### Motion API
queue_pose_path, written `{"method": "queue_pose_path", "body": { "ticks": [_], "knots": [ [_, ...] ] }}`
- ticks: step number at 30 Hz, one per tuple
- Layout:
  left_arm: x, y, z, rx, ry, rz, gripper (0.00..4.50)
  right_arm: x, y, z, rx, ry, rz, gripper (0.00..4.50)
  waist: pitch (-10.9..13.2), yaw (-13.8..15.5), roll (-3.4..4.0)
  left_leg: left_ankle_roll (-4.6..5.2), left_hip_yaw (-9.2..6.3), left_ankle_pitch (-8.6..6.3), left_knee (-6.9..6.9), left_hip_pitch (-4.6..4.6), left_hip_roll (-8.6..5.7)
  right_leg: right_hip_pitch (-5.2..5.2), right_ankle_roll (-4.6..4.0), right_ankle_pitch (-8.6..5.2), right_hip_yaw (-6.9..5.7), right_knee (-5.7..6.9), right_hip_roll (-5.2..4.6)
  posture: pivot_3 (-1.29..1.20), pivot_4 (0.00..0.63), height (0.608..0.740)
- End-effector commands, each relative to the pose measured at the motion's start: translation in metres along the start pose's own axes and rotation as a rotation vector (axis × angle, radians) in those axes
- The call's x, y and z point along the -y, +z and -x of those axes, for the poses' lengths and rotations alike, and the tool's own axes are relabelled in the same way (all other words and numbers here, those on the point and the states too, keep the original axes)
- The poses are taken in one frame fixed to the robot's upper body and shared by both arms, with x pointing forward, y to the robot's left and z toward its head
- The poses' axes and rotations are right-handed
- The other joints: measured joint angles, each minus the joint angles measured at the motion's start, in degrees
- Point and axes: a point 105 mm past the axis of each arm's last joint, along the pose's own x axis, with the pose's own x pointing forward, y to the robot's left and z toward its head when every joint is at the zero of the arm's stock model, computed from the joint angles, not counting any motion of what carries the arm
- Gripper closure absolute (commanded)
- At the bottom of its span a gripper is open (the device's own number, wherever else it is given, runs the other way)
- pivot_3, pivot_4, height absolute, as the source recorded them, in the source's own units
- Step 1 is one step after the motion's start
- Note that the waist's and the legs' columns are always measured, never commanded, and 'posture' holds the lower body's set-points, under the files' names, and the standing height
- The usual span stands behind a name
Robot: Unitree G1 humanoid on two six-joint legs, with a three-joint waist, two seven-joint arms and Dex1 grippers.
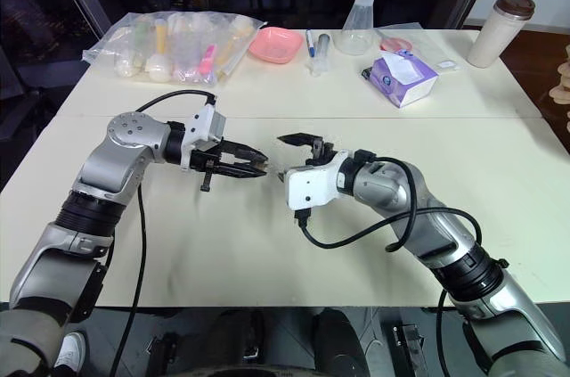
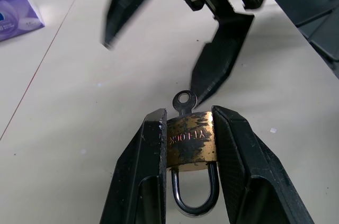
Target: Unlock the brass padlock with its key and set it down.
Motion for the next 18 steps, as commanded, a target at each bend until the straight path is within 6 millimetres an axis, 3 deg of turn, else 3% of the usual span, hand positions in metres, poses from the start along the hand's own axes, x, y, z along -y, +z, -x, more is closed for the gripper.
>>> {"method": "queue_pose_path", "body": {
  "ticks": [1, 4, 18],
  "knots": [
    [-0.008, 0.014, 0.004, 0.016, 0.019, -0.058, 3.79, 0.010, 0.009, 0.001, 0.031, -0.038, 0.048, 3.05, 0.0, 0.0, 0.00, 0.00, 0.00, 0.00, 0.00, 0.00, 0.00, -0.01, 0.00, 0.00, 0.00, 0.01, 0.00, 0.00, 0.150, 0.715],
    [-0.010, 0.012, 0.004, 0.011, 0.023, -0.059, 3.79, 0.008, 0.012, 0.001, 0.038, -0.039, 0.048, 4.48, 0.0, 0.0, -0.01, 0.00, 0.00, 0.00, 0.00, 0.00, 0.00, -0.02, 0.00, 0.00, 0.00, 0.03, 0.01, 0.00, 0.150, 0.715],
    [-0.012, 0.023, 0.000, 0.034, 0.029, -0.132, 3.79, 0.008, 0.014, -0.006, 0.072, -0.015, 0.003, 4.48, 0.0, -0.1, -0.01, -0.04, 0.02, 0.02, 0.00, 0.01, 0.01, -0.02, 0.00, 0.00, 0.01, 0.06, 0.01, 0.00, 0.150, 0.715]
  ]
}}
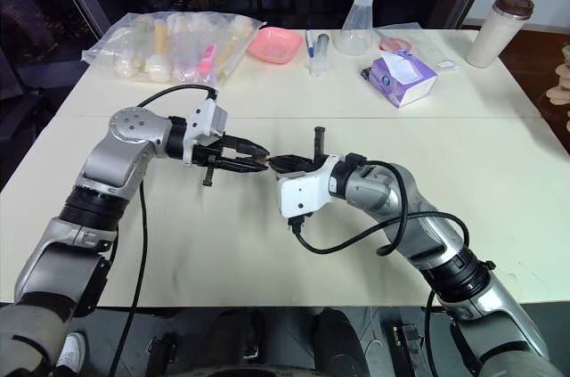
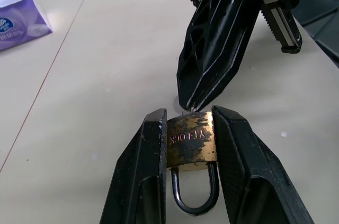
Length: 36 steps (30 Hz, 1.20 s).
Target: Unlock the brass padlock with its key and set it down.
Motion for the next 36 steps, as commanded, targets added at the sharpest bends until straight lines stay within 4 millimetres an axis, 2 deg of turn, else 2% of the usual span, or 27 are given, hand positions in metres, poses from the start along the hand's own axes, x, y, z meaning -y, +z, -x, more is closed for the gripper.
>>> {"method": "queue_pose_path", "body": {
  "ticks": [1, 9, 16, 17, 19, 21, 24, 27, 29, 31, 34, 36],
  "knots": [
    [-0.005, 0.020, 0.001, 0.032, 0.020, -0.130, 3.79, 0.014, 0.006, 0.001, 0.035, -0.025, -0.062, 4.48, 0.0, 0.0, 0.00, 0.00, 0.00, 0.00, 0.00, 0.00, 0.00, -0.01, 0.00, 0.00, 0.00, 0.01, 0.00, 0.00, 0.150, 0.715],
    [0.000, 0.025, -0.001, 0.011, -0.003, -0.388, 3.79, 0.005, -0.008, 0.003, -0.011, 0.145, -0.442, 4.48, 0.0, 0.1, 0.00, 0.02, 0.01, -0.01, 0.01, 0.00, 0.00, 0.00, 0.00, 0.00, -0.01, 0.03, -0.02, 0.00, 0.150, 0.715],
    [0.000, 0.019, 0.001, -0.007, -0.011, -0.436, 3.79, 0.013, 0.001, 0.007, 0.015, 0.146, -0.501, 4.48, 0.0, 0.0, 0.00, 0.15, 0.00, -0.09, 0.00, 0.00, 0.01, -0.02, 0.00, 0.00, 0.00, 0.04, -0.02, 0.00, 0.150, 0.715],
    [-0.001, 0.018, 0.002, 0.000, -0.006, -0.403, 3.79, 0.017, 0.001, 0.007, 0.011, 0.114, -0.430, 4.48, 0.0, 0.0, 0.00, 0.15, 0.00, -0.09, 0.01, 0.00, 0.01, -0.02, 0.00, 0.00, -0.01, 0.04, -0.02, 0.00, 0.150, 0.715],
    [-0.006, 0.022, 0.006, 0.046, 0.012, -0.268, 3.79, 0.025, -0.001, 0.007, -0.007, 0.030, -0.123, 4.48, 0.0, 0.1, 0.00, 0.16, 0.00, -0.09, 0.01, 0.00, 0.00, -0.03, 0.00, 0.00, -0.01, 0.05, -0.02, 0.00, 0.150, 0.715],
    [-0.009, 0.024, 0.010, 0.068, -0.002, -0.170, 3.79, 0.023, -0.002, 0.008, 0.008, -0.009, 0.139, 4.48, 0.0, 0.1, 0.00, 0.16, 0.01, -0.09, 0.01, -0.01, -0.04, -0.05, 0.01, 0.00, -0.02, 0.05, 0.00, 0.00, 0.150, 0.715],
    [-0.011, 0.027, 0.013, 0.079, -0.019, -0.112, 3.79, 0.016, -0.001, 0.013, 0.071, -0.047, 0.298, 4.48, 0.0, -0.1, 0.00, 0.13, 0.04, -0.07, 0.01, -0.01, -0.06, -0.06, 0.02, -0.01, -0.03, 0.06, 0.06, 0.00, 0.150, 0.715],
    [-0.013, 0.031, 0.015, 0.098, -0.030, -0.085, 3.79, 0.011, 0.002, 0.016, 0.143, -0.067, 0.369, 4.48, 0.0, -0.2, -0.01, -0.16, 0.07, 0.09, 0.00, -0.01, -0.03, -0.11, 0.03, -0.01, 0.00, 0.09, 0.07, 0.00, 0.150, 0.715],
    [-0.012, 0.033, 0.015, 0.097, -0.046, -0.088, 3.79, 0.010, -0.001, 0.017, 0.162, -0.074, 0.382, 3.95, 0.0, -0.2, -0.01, -0.23, 0.11, 0.13, 0.00, -0.01, -0.01, -0.13, 0.02, -0.01, 0.02, 0.16, 0.07, 0.00, 0.150, 0.715],
    [-0.011, 0.035, 0.015, 0.099, -0.059, -0.089, 3.79, 0.012, -0.002, 0.017, 0.176, -0.085, 0.393, 3.22, 0.0, -0.2, -0.01, -0.25, 0.11, 0.15, 0.01, 0.00, -0.01, -0.13, 0.02, -0.01, 0.02, 0.19, 0.07, 0.00, 0.150, 0.715],
    [-0.005, 0.036, 0.015, 0.102, -0.105, -0.088, 3.79, 0.025, 0.000, 0.014, 0.200, -0.134, 0.430, 1.72, 0.0, -0.2, -0.03, -0.26, 0.13, 0.16, 0.02, 0.01, -0.01, -0.14, 0.02, -0.01, 0.04, 0.22, 0.07, 0.00, 0.150, 0.715],
    [0.000, 0.034, 0.015, 0.088, -0.133, -0.101, 3.79, 0.026, 0.001, 0.013, 0.217, -0.130, 0.446, 0.72, 0.0, -0.2, -0.03, -0.26, 0.13, 0.16, 0.02, 0.01, 0.00, -0.16, 0.02, -0.01, 0.04, 0.25, 0.06, 0.00, 0.150, 0.715]
  ]
}}
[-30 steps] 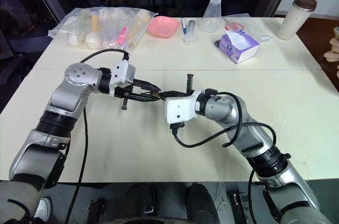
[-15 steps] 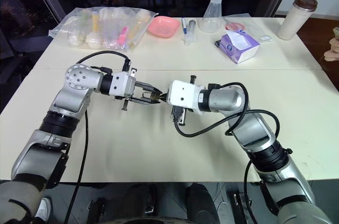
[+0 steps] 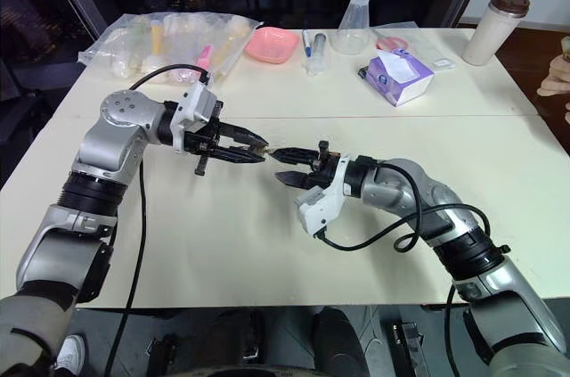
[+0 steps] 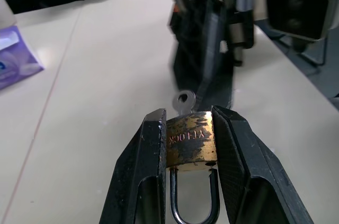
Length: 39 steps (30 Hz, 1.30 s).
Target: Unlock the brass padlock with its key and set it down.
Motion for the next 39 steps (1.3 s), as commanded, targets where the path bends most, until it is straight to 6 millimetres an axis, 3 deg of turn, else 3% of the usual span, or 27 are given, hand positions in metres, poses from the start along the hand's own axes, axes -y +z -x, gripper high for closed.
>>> {"method": "queue_pose_path", "body": {
  "ticks": [1, 12, 20, 29, 39],
  "knots": [
    [0.007, 0.007, 0.000, -0.017, -0.068, -0.056, 3.79, 0.028, 0.003, 0.000, 0.041, -0.096, 0.078, 0.72, 0.0, 0.0, 0.00, 0.00, 0.01, 0.00, 0.00, 0.00, 0.00, -0.02, 0.00, 0.00, 0.00, 0.03, 0.00, 0.00, 0.150, 0.715],
    [0.013, -0.005, 0.001, -0.059, -0.099, -0.065, 3.79, 0.044, 0.008, 0.004, 0.070, -0.178, 0.166, 0.72, 0.0, 0.1, 0.00, -0.02, 0.04, 0.01, 0.04, 0.00, -0.01, -0.08, 0.00, 0.00, 0.02, 0.24, -0.03, 0.00, 0.150, 0.715],
    [0.017, -0.013, 0.006, -0.087, -0.103, -0.051, 3.79, 0.042, 0.002, 0.014, 0.035, -0.169, 0.202, 0.72, 0.0, 0.0, 0.00, -0.04, 0.05, 0.02, 0.05, 0.01, 0.00, -0.11, 0.00, 0.00, 0.03, 0.28, -0.02, 0.00, 0.150, 0.715],
    [0.016, -0.014, 0.004, -0.090, -0.105, -0.046, 3.79, 0.048, 0.011, 0.011, 0.068, -0.213, 0.214, 0.72, 0.0, 0.1, 0.00, -0.04, 0.07, 0.03, 0.05, 0.03, 0.00, -0.11, 0.00, 0.00, 0.05, 0.32, -0.02, 0.00, 0.150, 0.715],
    [0.009, -0.002, 0.004, -0.060, -0.098, -0.038, 3.79, 0.026, 0.019, 0.002, 0.108, -0.126, 0.164, 0.72, 0.0, 0.0, 0.00, -0.05, 0.07, 0.03, 0.06, 0.03, 0.00, -0.11, 0.00, 0.00, 0.05, 0.33, -0.02, 0.00, 0.150, 0.715]
  ]
}}
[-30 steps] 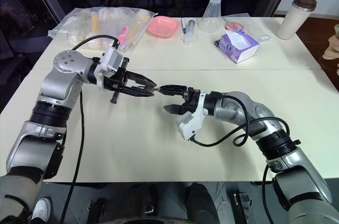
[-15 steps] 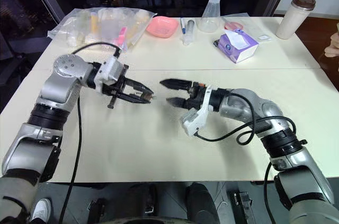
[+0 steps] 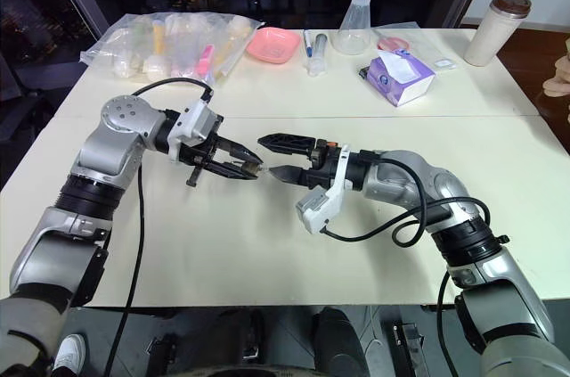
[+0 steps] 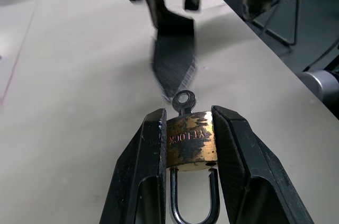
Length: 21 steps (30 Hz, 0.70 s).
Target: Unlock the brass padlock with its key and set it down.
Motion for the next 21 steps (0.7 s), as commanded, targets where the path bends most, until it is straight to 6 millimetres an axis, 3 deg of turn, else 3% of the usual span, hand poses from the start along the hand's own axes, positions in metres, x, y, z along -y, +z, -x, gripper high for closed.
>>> {"method": "queue_pose_path", "body": {
  "ticks": [1, 17, 20, 21],
  "knots": [
    [-0.003, 0.012, 0.006, 0.018, 0.011, -0.036, 3.79, 0.010, 0.005, -0.001, 0.022, -0.038, 0.009, 0.72, 0.0, 0.0, 0.00, 0.00, 0.00, 0.00, 0.00, 0.00, 0.00, 0.00, 0.00, 0.00, 0.00, 0.00, 0.00, 0.00, 0.150, 0.715],
    [-0.003, 0.014, -0.003, 0.053, -0.002, -0.032, 3.79, 0.015, 0.013, -0.014, 0.060, -0.066, 0.011, 0.72, 0.0, 0.0, 0.00, 0.00, 0.00, 0.00, 0.01, 0.00, 0.00, 0.00, 0.00, 0.00, 0.00, 0.01, 0.00, 0.00, 0.150, 0.715],
    [-0.001, 0.015, -0.005, 0.061, -0.007, -0.034, 3.79, 0.015, 0.013, -0.015, 0.061, -0.067, 0.009, 1.55, 0.0, 0.0, 0.00, 0.00, -0.01, 0.00, 0.01, 0.00, 0.00, -0.01, 0.00, 0.00, 0.00, 0.02, 0.00, 0.00, 0.150, 0.715],
    [-0.001, 0.016, -0.005, 0.063, -0.008, -0.033, 3.79, 0.015, 0.013, -0.016, 0.060, -0.067, 0.008, 2.09, 0.0, 0.0, 0.00, 0.00, 0.00, 0.00, 0.01, 0.00, 0.00, 0.00, 0.00, 0.00, 0.00, 0.02, 0.00, 0.00, 0.150, 0.715]
  ]
}}
